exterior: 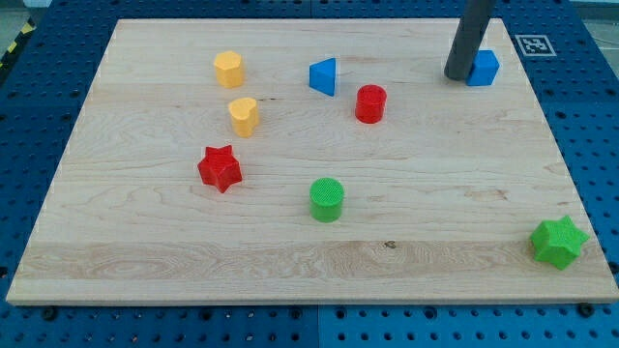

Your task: Push the blue cube down towards the green star

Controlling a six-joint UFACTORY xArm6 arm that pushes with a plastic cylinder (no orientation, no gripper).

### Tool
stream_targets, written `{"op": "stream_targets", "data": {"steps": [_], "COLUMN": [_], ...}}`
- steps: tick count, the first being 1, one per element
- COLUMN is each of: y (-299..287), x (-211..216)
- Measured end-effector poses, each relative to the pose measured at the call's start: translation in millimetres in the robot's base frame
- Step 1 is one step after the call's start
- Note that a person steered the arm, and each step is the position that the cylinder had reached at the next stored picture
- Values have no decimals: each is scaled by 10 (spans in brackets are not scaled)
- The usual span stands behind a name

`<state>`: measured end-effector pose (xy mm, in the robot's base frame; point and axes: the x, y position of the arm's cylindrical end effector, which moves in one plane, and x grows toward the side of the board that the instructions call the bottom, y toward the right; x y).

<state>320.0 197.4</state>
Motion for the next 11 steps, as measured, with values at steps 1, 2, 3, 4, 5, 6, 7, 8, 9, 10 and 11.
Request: {"op": "stream_targets", "data": {"steps": [1, 2, 3, 4, 5, 6, 7, 8, 9, 10, 11], "y": [0, -155, 197, 408, 372, 372, 365, 311, 307, 243, 92], "x": [-35, -419, -529, -488, -217, -61, 137, 265, 445, 569, 610]}}
